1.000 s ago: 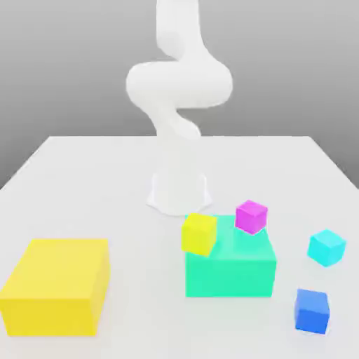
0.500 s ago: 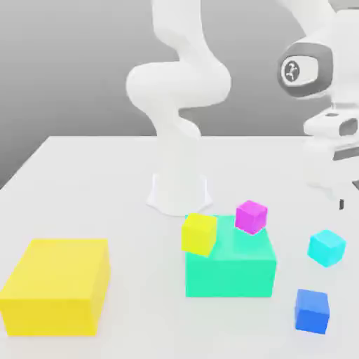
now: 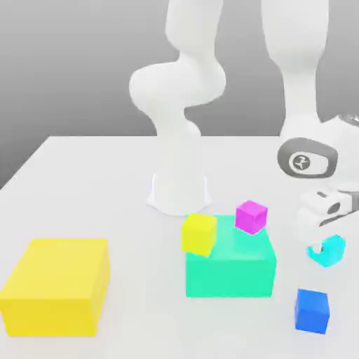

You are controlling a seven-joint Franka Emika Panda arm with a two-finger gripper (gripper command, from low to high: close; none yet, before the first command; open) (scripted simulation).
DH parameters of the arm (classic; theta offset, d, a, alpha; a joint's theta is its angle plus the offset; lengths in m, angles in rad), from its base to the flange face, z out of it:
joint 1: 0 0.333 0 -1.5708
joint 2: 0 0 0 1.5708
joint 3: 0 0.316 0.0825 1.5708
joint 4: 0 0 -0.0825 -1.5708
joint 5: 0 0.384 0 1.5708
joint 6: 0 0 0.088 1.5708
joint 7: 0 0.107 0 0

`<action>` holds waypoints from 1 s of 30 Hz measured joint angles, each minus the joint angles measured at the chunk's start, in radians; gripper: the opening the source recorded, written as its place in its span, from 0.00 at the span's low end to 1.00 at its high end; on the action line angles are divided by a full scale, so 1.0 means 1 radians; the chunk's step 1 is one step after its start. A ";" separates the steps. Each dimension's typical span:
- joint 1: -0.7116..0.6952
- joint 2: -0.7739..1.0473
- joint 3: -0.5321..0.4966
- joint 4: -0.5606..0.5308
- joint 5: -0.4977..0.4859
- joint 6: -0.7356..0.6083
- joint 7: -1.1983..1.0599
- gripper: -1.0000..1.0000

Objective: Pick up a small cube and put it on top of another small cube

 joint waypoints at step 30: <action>-0.457 -0.902 -0.278 -0.246 0.415 -0.633 -0.768 0.00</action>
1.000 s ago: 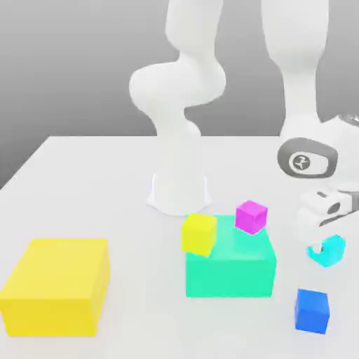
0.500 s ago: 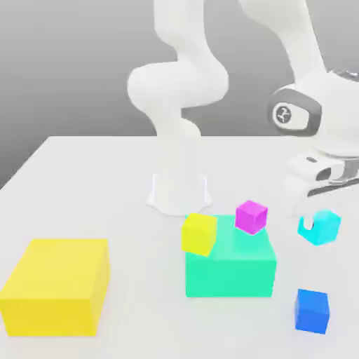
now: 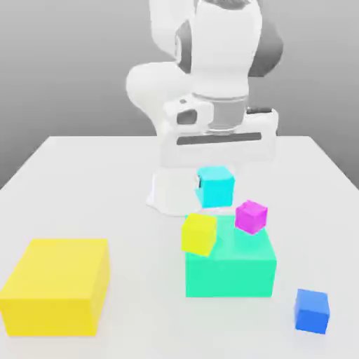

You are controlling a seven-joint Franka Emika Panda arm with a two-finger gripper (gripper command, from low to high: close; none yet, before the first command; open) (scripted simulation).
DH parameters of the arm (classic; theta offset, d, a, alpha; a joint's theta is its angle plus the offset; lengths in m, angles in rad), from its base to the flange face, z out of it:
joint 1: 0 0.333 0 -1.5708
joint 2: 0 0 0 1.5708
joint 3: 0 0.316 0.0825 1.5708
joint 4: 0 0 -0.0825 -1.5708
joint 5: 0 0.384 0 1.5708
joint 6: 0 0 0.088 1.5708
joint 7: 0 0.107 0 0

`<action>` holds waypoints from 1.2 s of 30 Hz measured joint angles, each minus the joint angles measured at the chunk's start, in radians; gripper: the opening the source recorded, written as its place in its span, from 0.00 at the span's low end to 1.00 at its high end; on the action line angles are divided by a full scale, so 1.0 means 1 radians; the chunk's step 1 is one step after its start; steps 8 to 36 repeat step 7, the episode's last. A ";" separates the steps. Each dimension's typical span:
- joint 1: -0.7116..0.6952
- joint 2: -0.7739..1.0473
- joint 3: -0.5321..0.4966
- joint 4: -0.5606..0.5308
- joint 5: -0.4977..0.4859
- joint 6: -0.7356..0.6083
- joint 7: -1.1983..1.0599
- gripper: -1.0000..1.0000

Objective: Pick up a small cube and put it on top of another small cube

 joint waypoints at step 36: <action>-0.006 0.109 -0.005 -0.050 -0.002 0.159 -0.004 1.00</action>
